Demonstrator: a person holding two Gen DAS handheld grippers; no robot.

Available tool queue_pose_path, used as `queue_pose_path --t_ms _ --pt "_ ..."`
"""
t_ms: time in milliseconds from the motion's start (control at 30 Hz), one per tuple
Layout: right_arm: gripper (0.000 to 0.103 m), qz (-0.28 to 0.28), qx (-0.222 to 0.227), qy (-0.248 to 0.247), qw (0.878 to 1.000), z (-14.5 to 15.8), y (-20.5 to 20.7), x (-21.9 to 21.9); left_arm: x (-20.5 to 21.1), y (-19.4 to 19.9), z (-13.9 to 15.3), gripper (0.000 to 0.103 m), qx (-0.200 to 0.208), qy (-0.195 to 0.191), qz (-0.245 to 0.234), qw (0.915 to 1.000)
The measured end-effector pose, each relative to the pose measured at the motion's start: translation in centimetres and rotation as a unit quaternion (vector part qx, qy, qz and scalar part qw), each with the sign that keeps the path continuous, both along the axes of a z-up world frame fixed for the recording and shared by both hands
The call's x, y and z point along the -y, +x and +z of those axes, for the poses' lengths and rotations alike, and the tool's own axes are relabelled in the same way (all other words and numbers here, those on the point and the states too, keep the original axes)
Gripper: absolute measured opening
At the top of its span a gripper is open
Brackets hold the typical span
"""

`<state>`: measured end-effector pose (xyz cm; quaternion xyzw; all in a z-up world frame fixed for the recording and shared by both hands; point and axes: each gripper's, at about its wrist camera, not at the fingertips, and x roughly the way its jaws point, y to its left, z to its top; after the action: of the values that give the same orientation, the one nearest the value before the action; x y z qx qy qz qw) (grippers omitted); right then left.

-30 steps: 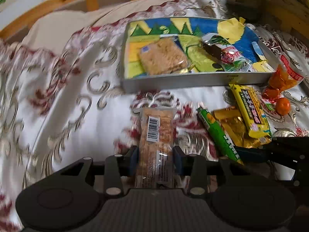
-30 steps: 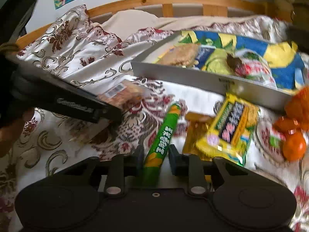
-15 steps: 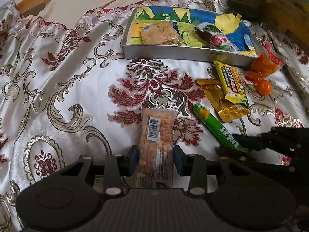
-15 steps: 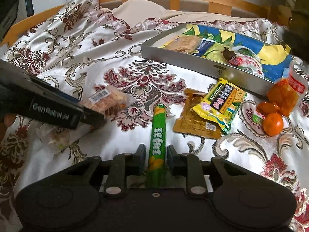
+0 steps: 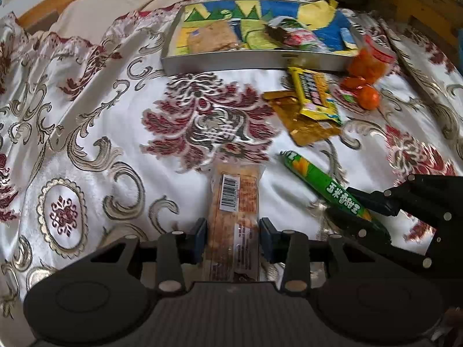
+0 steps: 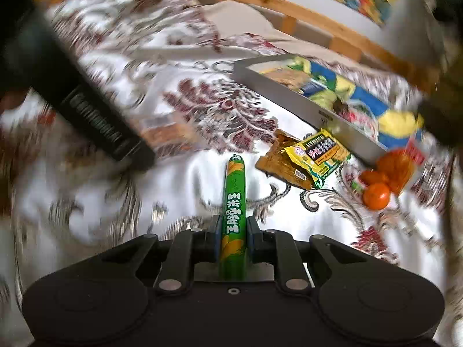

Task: Organize snacks
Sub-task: 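Carry pastry packet into the tray with left tool while right tool carries green stick there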

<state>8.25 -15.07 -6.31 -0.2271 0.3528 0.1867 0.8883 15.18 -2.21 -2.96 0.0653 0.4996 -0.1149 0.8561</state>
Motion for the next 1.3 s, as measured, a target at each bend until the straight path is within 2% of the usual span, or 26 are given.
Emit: queue_pose_path --t_ms 100,233,400,667,1000,1300 --pt "0.018 0.017 0.014 -0.024 0.999 0.1 -1.7 0.6 0.4 -1.3 0.0 0.042 0.003 -0.019 0.007 0.9998" --pt "0.018 0.008 0.026 -0.039 0.999 0.4 -3.4 1.7 0.3 -3.2 0.2 0.042 0.006 -0.055 0.024 0.9982" --pt "0.018 -0.008 0.037 -0.05 0.998 1.0 -5.3 2.7 0.6 -5.1 0.7 0.042 0.021 -0.07 0.024 0.997" --pt "0.018 -0.024 0.061 -0.044 0.997 2.5 -7.1 3.6 1.2 -5.5 1.8 0.042 0.02 -0.085 0.025 0.9959" --pt "0.018 -0.037 0.121 -0.043 0.991 5.0 -6.0 4.4 1.7 -2.1 5.1 0.042 0.068 -0.094 0.03 0.9928" --pt "0.018 -0.058 0.195 -0.044 0.978 9.6 -1.4 6.4 4.0 3.9 9.4 0.042 0.127 -0.118 0.016 0.9847"
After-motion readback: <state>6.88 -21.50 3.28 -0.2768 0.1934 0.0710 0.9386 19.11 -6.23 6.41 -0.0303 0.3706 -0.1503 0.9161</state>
